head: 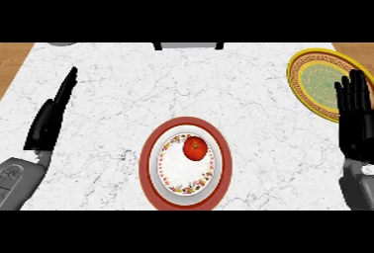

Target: Pick the tomato from the plate and place it in the plate

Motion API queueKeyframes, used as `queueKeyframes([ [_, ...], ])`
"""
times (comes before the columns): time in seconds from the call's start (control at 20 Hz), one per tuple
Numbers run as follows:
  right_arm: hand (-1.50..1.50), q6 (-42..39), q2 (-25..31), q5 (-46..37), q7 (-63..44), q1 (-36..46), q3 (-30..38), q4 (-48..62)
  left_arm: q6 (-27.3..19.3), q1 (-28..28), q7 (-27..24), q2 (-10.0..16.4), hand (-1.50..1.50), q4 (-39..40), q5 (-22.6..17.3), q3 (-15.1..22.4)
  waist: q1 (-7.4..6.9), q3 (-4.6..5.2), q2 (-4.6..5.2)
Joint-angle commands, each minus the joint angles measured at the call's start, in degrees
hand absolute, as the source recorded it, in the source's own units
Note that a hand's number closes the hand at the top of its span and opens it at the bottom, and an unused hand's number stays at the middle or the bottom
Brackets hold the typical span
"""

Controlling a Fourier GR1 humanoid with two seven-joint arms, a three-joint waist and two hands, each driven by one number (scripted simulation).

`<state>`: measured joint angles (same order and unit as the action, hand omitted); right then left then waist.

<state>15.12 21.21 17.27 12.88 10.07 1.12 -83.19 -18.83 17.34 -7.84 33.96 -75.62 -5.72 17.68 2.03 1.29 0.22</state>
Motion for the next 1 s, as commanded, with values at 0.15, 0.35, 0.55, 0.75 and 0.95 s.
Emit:
queueKeyframes([
  [0.15,1.5,0.8,-8.2,-1.8,-8.6,2.5,-12.5,-6.6,-2.7,-5.1,8.9,-8.1,0.0,-0.7,-4.7,0.6,-3.81,-1.17,-0.63],
  [0.35,1.5,3.6,10.5,-24.9,-5.9,3.5,-15.8,-0.6,-1.4,-6.8,9.9,-9.5,0.0,2.1,-7.3,0.4,-4.17,1.48,0.08],
  [0.55,1.5,20.8,-4.9,-35.5,-10.0,-1.5,-24.8,-0.3,-3.0,-9.5,11.8,-13.6,0.0,1.3,-9.3,0.8,-3.44,-1.08,-0.44],
  [0.75,-1.5,20.2,-20.1,-18.4,3.7,-7.4,-22.9,-3.1,-2.4,-11.9,12.4,-12.5,0.0,-1.8,-10.2,0.5,-3.42,-1.68,-0.49],
  [0.95,-1.5,13.7,-17.8,-23.9,12.3,-8.0,-30.0,5.7,-4.0,-11.8,12.8,-14.3,0.0,-1.8,-8.4,0.5,-2.57,-1.33,-0.2],
])
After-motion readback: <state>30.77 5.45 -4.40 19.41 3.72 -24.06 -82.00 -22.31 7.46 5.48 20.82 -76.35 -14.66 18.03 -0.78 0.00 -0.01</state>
